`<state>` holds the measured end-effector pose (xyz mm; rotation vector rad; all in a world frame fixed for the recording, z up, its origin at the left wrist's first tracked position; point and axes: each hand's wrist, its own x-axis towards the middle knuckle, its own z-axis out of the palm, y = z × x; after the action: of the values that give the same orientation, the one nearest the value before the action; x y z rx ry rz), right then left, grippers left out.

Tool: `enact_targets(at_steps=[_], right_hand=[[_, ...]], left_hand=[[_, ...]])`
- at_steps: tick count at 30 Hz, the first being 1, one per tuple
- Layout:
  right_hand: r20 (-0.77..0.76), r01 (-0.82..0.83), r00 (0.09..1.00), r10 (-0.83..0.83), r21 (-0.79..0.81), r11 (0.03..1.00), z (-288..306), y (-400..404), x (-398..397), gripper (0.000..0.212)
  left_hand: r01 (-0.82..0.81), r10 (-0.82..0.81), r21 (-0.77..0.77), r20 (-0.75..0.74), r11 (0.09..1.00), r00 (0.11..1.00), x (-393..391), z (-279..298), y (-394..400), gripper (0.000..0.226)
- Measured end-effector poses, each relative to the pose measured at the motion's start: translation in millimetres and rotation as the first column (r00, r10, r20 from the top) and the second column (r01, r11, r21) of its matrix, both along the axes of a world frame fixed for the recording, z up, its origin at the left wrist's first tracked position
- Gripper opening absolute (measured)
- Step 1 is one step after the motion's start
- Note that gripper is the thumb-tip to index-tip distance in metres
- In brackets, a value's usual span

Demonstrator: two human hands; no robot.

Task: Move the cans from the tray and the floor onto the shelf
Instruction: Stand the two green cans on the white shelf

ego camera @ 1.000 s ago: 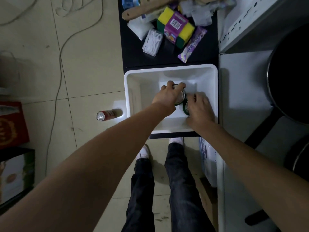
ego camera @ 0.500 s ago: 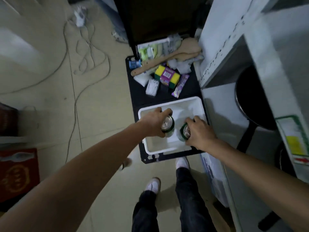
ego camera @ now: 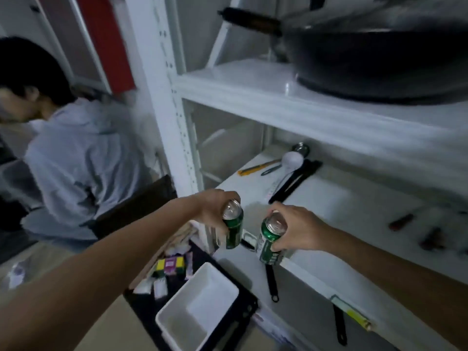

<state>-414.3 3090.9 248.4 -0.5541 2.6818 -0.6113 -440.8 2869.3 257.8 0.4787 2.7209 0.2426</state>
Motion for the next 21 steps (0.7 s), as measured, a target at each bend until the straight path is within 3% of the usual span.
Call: enact_targets(at_steps=[3,7,15,21], right_hand=[[-0.034,0.146,0.989,-0.147,-0.034,0.989,31.4,53.7,11.2,0.06],[-0.083,0.324,0.942,-0.326,-0.046,0.945,30.8,118.1,27.2,0.061],[-0.031,0.536,0.843,-0.537,-0.032,0.844,-30.4,198.6,31.9,0.064],[0.021,0.554,0.832,-0.554,-0.073,0.829,-69.5,214.7,5.4,0.065]], left_hand=[[0.074,-0.07,0.072,-0.051,0.995,0.996,-14.8,31.2,52.1,0.068],[0.175,-0.174,0.083,-0.03,0.981,0.984,-30.0,38.1,127.9,0.065],[0.263,-0.265,0.028,0.078,0.964,0.961,-51.2,-26.0,240.6,0.068],[0.229,-0.225,-0.009,0.16,0.973,0.961,-67.0,-74.2,271.0,0.073]])
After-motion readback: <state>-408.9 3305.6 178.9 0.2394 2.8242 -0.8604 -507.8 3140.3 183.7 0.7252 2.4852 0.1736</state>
